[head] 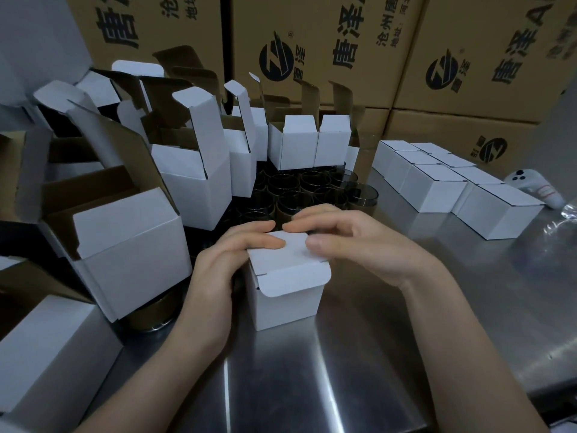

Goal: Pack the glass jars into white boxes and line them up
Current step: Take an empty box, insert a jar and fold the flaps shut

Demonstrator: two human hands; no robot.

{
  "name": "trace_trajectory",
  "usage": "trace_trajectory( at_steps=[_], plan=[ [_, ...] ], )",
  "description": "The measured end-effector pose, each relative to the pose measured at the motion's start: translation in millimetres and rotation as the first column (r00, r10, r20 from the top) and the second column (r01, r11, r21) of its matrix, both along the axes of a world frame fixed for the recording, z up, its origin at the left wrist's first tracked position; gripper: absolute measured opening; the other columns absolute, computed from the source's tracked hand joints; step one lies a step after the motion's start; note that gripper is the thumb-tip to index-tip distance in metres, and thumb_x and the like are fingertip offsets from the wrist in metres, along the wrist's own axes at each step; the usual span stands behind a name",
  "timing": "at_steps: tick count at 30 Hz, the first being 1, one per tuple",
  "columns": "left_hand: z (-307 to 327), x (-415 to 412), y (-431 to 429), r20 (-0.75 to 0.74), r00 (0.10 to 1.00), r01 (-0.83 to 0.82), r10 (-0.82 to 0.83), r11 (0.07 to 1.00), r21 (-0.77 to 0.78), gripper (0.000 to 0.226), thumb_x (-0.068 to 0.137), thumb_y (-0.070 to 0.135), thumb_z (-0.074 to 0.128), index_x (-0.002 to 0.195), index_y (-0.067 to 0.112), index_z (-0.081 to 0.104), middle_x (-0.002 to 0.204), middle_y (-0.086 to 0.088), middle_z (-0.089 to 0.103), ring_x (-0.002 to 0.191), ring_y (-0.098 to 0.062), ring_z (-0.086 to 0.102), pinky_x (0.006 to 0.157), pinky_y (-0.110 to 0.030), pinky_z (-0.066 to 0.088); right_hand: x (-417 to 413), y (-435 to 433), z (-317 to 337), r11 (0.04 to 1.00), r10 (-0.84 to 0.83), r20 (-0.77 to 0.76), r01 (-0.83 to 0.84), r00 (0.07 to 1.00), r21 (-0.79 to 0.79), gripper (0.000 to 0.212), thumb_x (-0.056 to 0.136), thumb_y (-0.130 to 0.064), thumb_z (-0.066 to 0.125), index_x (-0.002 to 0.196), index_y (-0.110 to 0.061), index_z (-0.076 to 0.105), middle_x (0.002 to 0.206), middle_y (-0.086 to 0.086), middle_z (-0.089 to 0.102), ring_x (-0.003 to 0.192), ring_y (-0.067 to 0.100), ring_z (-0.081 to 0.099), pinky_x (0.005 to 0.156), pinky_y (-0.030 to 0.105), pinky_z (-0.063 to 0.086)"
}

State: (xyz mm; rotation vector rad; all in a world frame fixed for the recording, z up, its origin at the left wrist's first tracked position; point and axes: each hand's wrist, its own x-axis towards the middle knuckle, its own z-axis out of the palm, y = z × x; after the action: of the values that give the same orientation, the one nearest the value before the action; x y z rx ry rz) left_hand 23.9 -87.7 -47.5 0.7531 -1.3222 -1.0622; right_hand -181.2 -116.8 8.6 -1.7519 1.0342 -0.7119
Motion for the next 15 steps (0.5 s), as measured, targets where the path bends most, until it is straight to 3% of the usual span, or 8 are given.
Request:
trace_trajectory(
  at_steps=[3,4,6,8,10,15],
  plan=[
    [-3,-1,-1,0.076,0.997,-0.017,0.021,0.999,-0.051,0.032,0.087,0.032,0.047,0.08,0.028,0.077,0.123,0.001,0.063,0.123,-0.019,0.056,0.11,-0.048,0.038,-3,-1,-3,0.995,0.094,-0.053,-0.092,0.994,0.032,0.06,0.069,-0.022,0.078,0.127,-0.025,0.061,0.132,0.005,0.055,0.118,0.031,0.056,0.098,0.041,0.051],
    [-2,-2,1,0.117,0.993,-0.005,0.012,0.998,-0.056,0.029,0.084,0.04,0.049,0.083,0.027,0.075,0.123,0.003,0.061,0.124,-0.018,0.054,0.109,-0.044,0.038,-3,-1,-5,0.993,0.115,-0.064,-0.112,0.991,0.045,0.068,0.066,-0.021,0.081,0.13,-0.026,0.057,0.132,0.013,0.056,0.119,0.038,0.053,0.101,0.051,0.048],
    [0,-3,9,0.267,0.963,0.035,-0.015,0.997,-0.071,0.031,0.077,0.048,0.058,0.096,0.025,0.066,0.125,0.005,0.053,0.124,-0.007,0.049,0.103,-0.021,0.036,-1,-1,-7,0.991,0.13,-0.074,-0.127,0.989,0.047,0.078,0.062,-0.026,0.085,0.133,-0.028,0.054,0.129,0.021,0.057,0.117,0.043,0.052,0.098,0.061,0.044],
    [1,-3,14,0.422,0.906,0.039,0.009,0.994,-0.104,0.047,0.068,0.048,0.068,0.107,0.024,0.058,0.128,0.007,0.045,0.123,0.003,0.043,0.094,-0.005,0.033,0,-1,-7,0.991,0.129,-0.075,-0.126,0.989,0.032,0.079,0.06,-0.032,0.085,0.132,-0.03,0.054,0.126,0.017,0.059,0.114,0.043,0.054,0.095,0.062,0.045],
    [2,-4,15,0.487,0.872,0.015,0.049,0.992,-0.128,0.053,0.066,0.041,0.076,0.112,0.025,0.054,0.129,0.008,0.041,0.122,0.007,0.04,0.092,-0.002,0.031,0,-1,-6,0.992,0.126,-0.077,-0.125,0.989,0.017,0.076,0.061,-0.033,0.085,0.131,-0.031,0.056,0.124,0.017,0.06,0.112,0.043,0.055,0.094,0.061,0.047],
    [6,-2,14,0.443,0.894,-0.001,0.066,0.989,-0.147,0.044,0.069,0.026,0.077,0.109,0.023,0.062,0.125,0.003,0.048,0.118,0.005,0.046,0.092,-0.004,0.034,1,2,-4,0.995,0.086,-0.079,-0.09,0.993,-0.047,0.06,0.069,-0.023,0.082,0.125,-0.027,0.063,0.12,0.0,0.065,0.11,0.038,0.058,0.093,0.05,0.052]
  ],
)
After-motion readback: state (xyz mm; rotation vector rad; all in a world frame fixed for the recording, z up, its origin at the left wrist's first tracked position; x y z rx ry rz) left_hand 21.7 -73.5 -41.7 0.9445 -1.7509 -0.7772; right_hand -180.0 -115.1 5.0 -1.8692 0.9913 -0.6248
